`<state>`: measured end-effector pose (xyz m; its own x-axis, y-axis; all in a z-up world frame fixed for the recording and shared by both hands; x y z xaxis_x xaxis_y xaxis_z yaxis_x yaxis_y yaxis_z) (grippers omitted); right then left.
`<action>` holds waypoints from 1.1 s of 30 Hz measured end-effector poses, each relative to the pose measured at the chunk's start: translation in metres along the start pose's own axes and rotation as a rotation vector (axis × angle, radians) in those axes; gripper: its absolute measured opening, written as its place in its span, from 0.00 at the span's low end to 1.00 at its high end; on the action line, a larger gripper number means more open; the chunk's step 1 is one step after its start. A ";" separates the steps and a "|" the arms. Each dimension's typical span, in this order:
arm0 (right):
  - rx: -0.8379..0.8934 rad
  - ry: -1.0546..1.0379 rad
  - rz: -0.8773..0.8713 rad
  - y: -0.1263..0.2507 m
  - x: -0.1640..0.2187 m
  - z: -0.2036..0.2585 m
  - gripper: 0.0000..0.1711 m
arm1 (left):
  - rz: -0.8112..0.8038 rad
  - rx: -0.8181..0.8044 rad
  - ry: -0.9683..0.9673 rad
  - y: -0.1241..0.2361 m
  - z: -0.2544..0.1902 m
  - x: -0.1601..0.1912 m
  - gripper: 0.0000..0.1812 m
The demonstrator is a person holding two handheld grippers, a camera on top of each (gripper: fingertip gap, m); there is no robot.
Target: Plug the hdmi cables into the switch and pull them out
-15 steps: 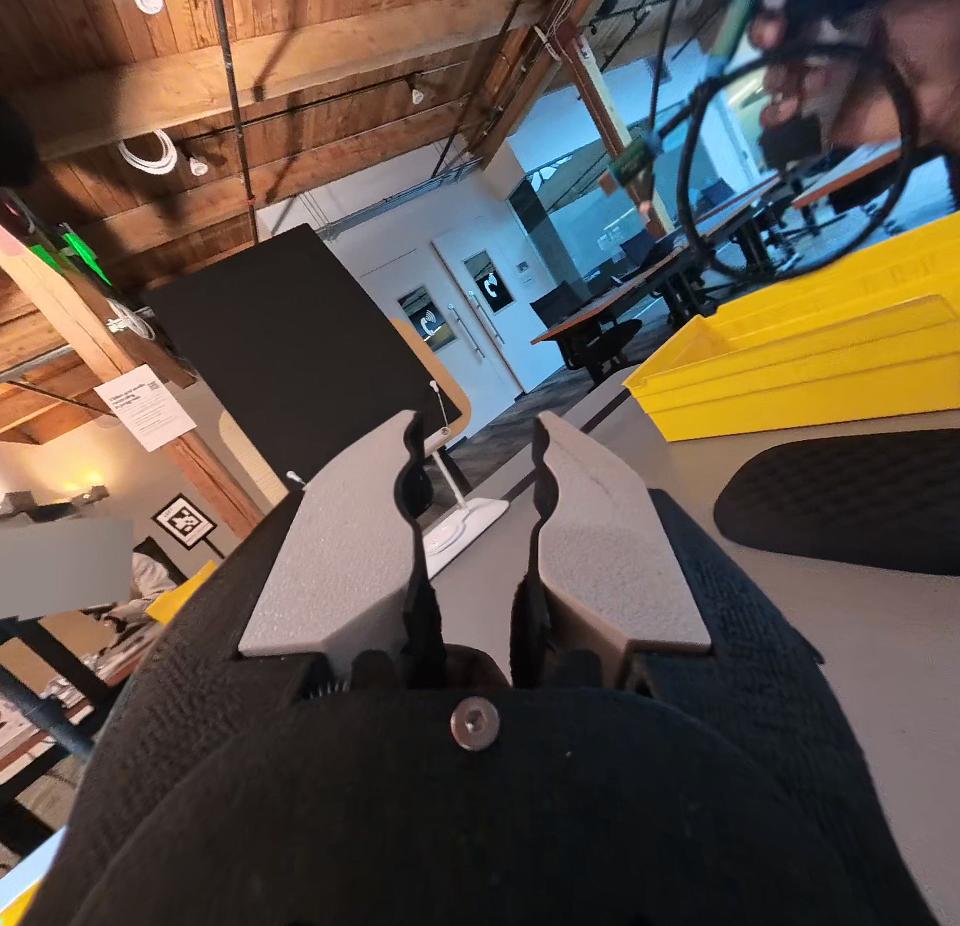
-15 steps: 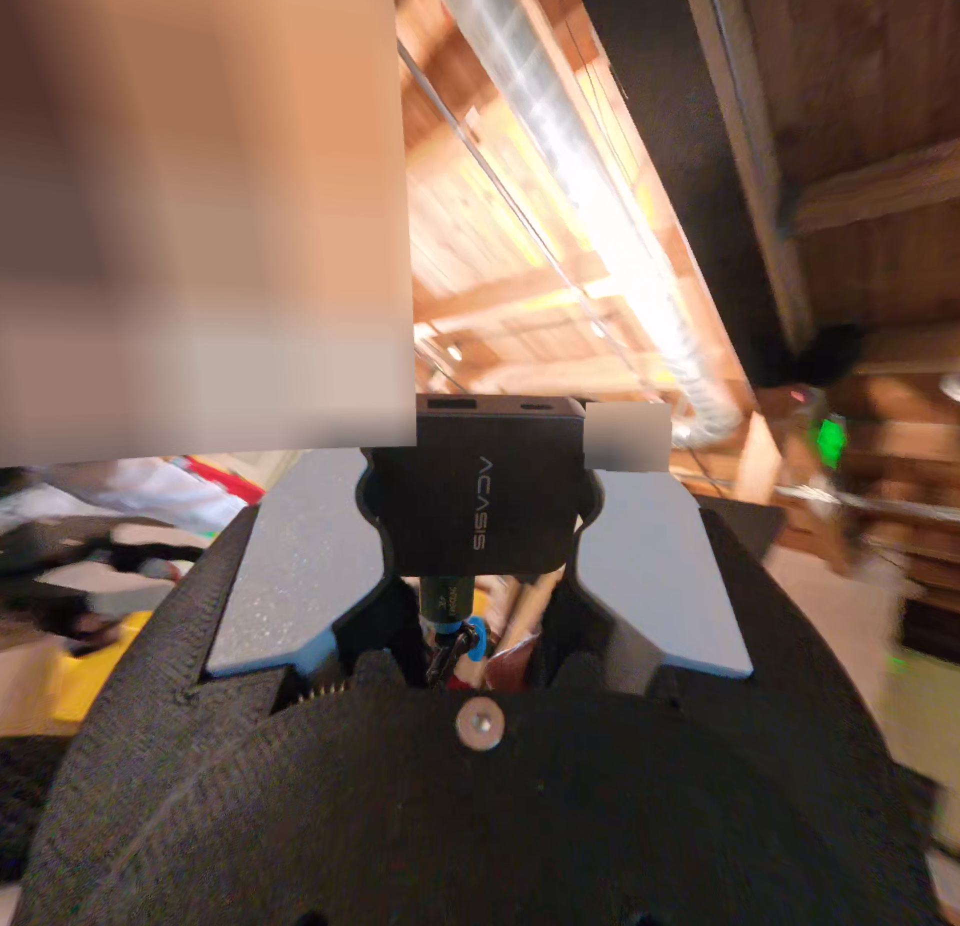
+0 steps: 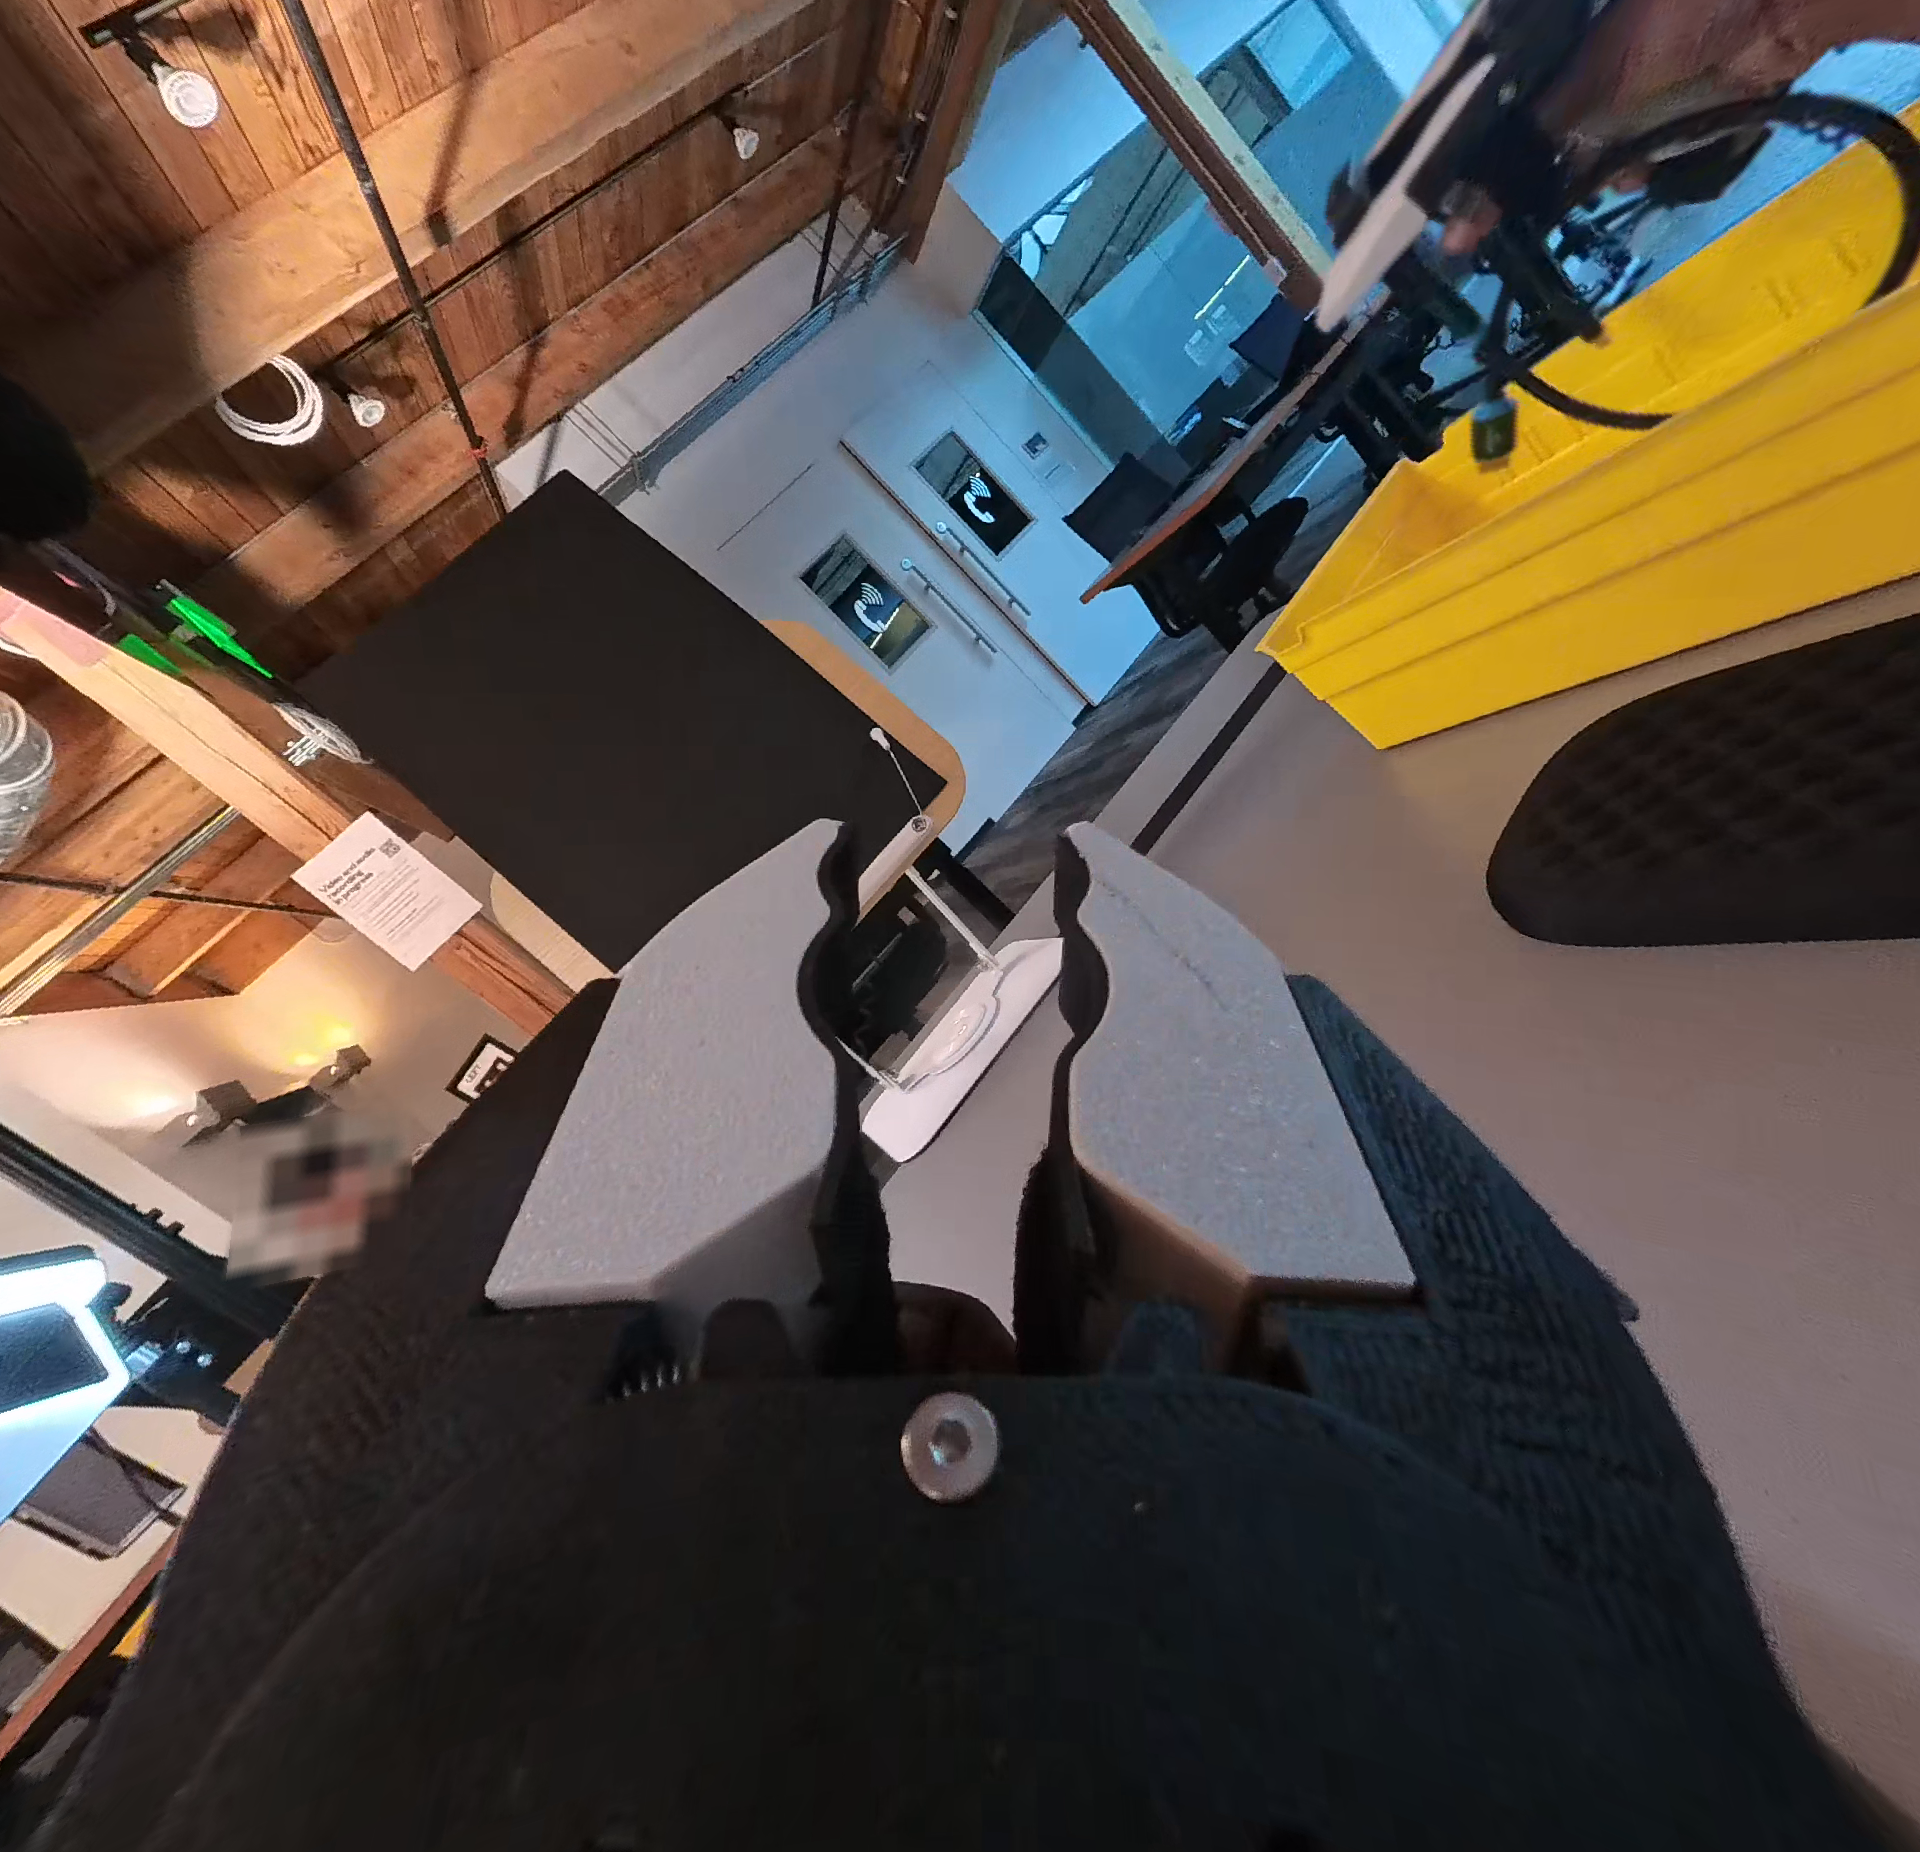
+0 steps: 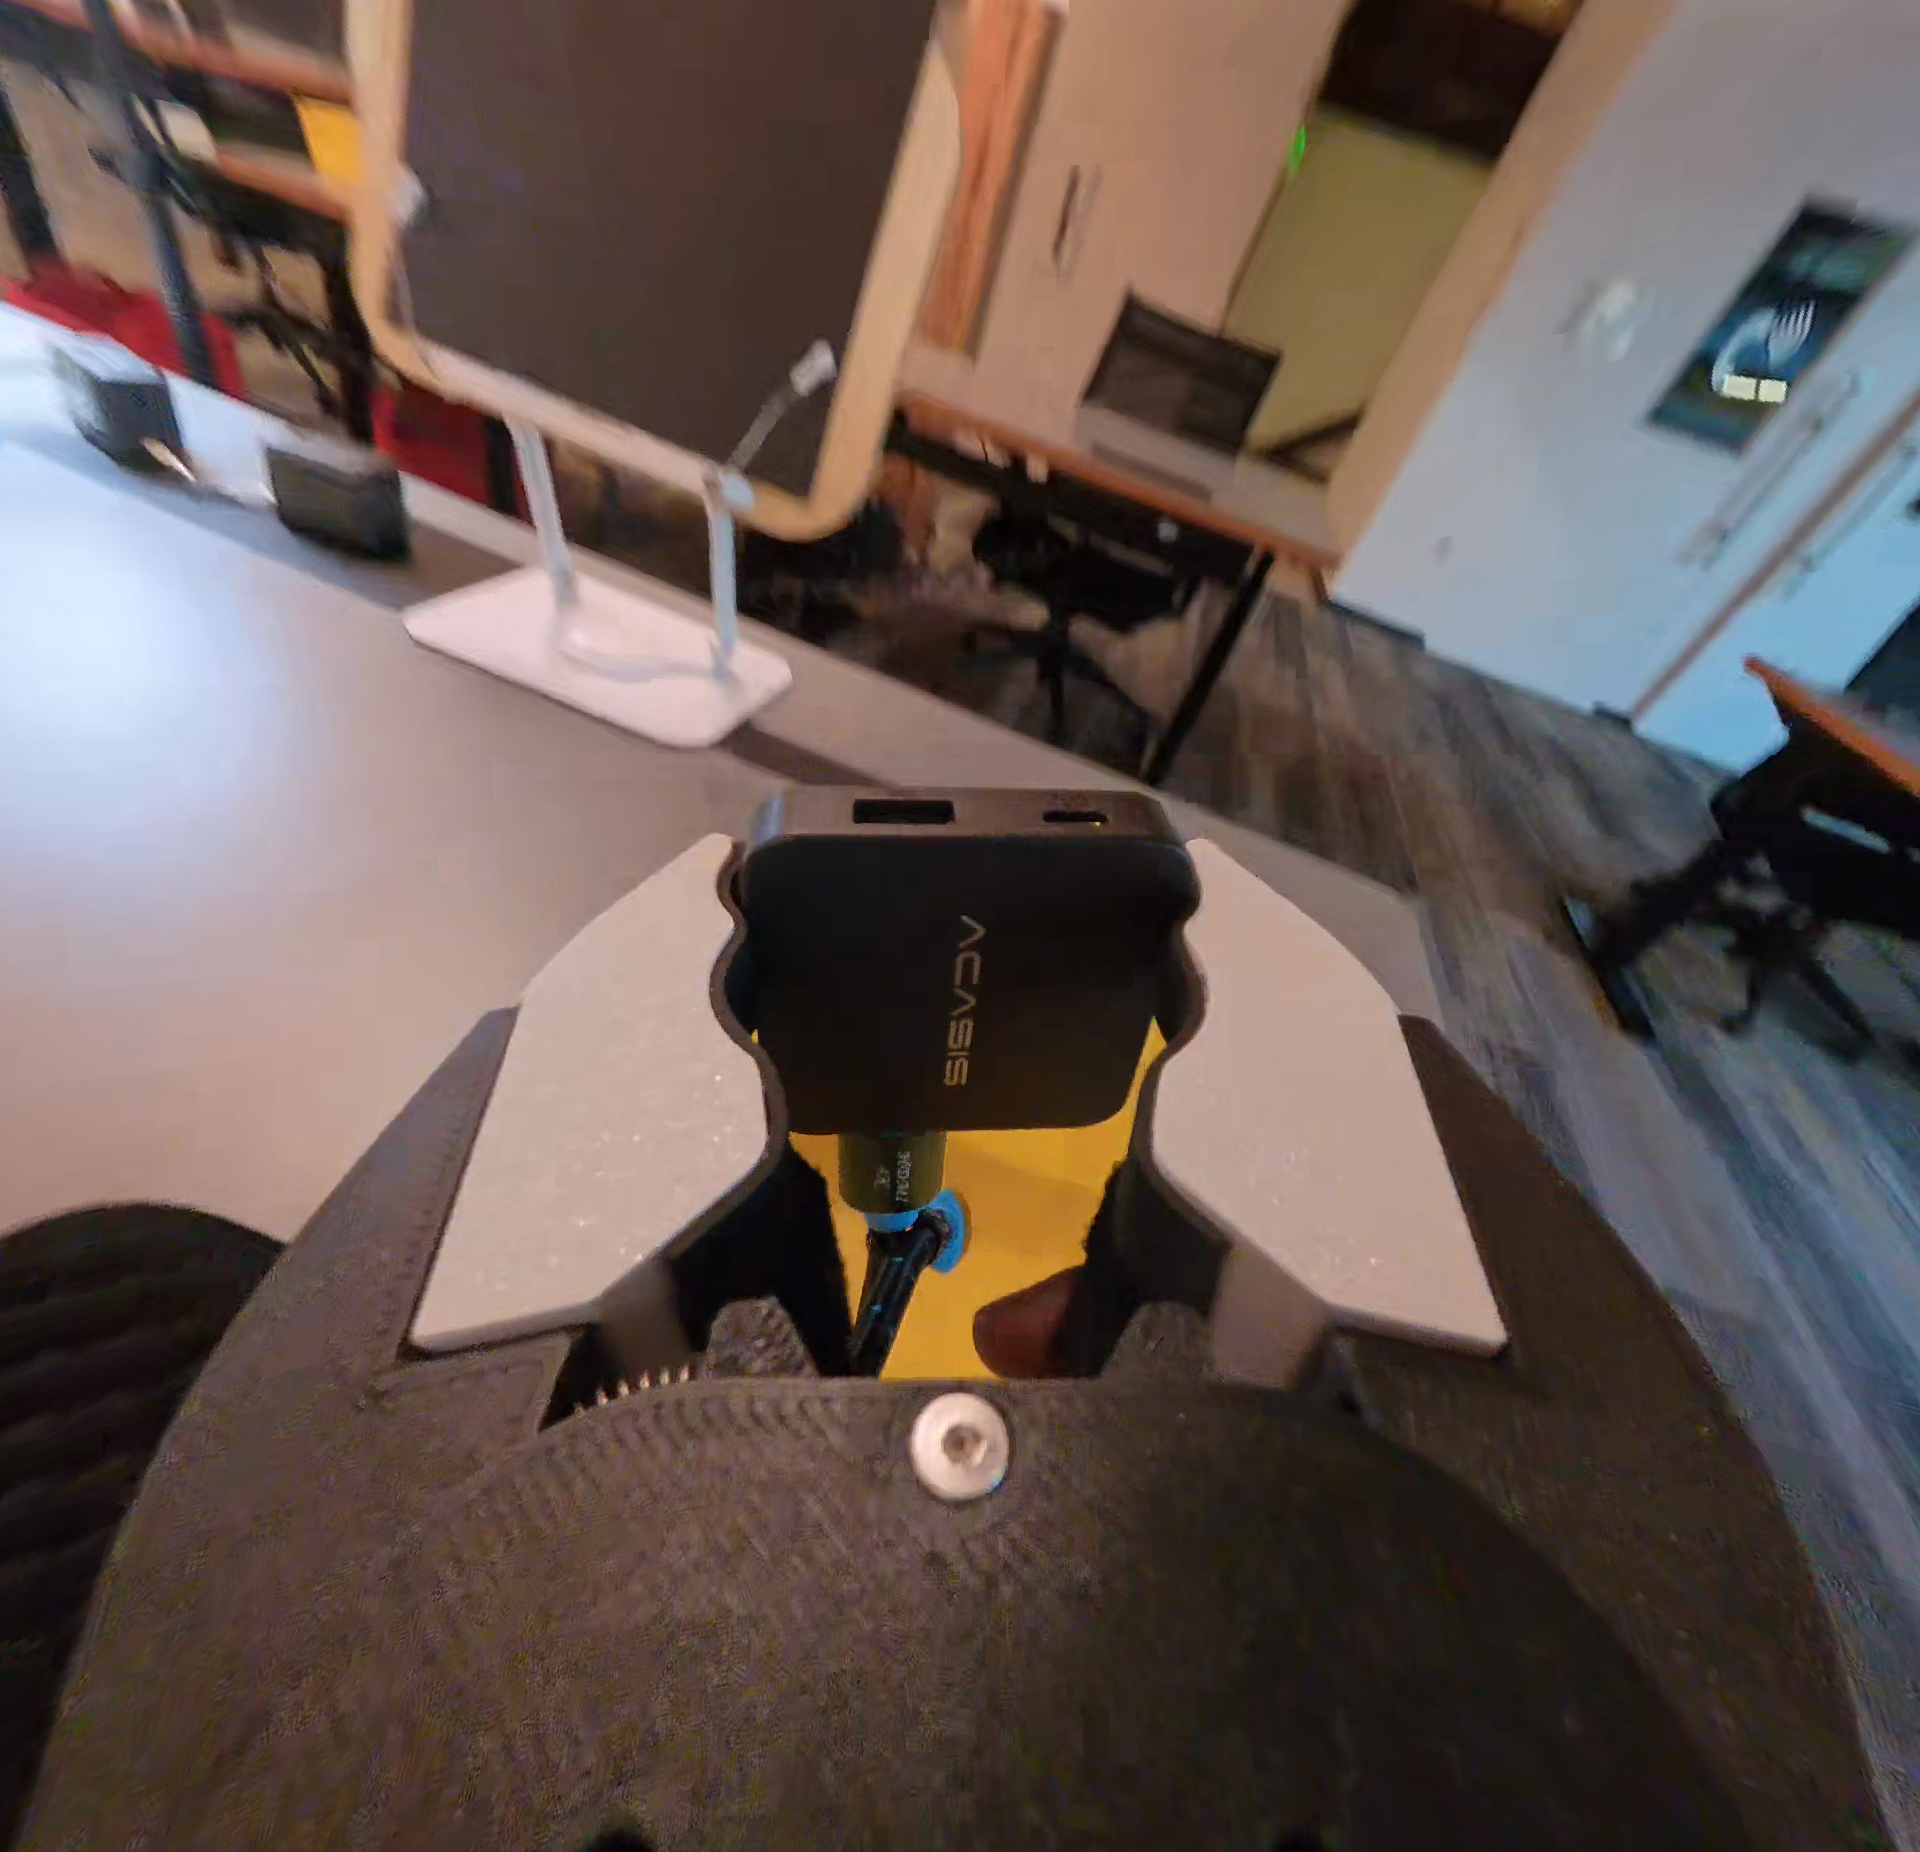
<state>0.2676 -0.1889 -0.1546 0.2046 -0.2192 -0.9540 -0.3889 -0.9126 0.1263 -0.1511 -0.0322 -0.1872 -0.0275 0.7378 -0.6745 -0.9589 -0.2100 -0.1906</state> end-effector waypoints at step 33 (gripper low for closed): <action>-0.093 0.191 -0.441 0.069 -0.057 0.113 0.45 | 0.080 0.051 0.016 0.005 0.005 0.015 0.19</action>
<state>0.1275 -0.2009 -0.1227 0.4964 0.1435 -0.8561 -0.1482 -0.9578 -0.2464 -0.1575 -0.0191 -0.1943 -0.1005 0.7096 -0.6974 -0.9669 -0.2349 -0.0996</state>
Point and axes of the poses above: each gripper's, where its closed fingertips meet, y back along the fingers, x out of its underside, z = x × y across the jaws, the point moved 6 cm from there along y, back along the fingers, and after that the axes turned 1 degree about z, right-handed, at the moved point
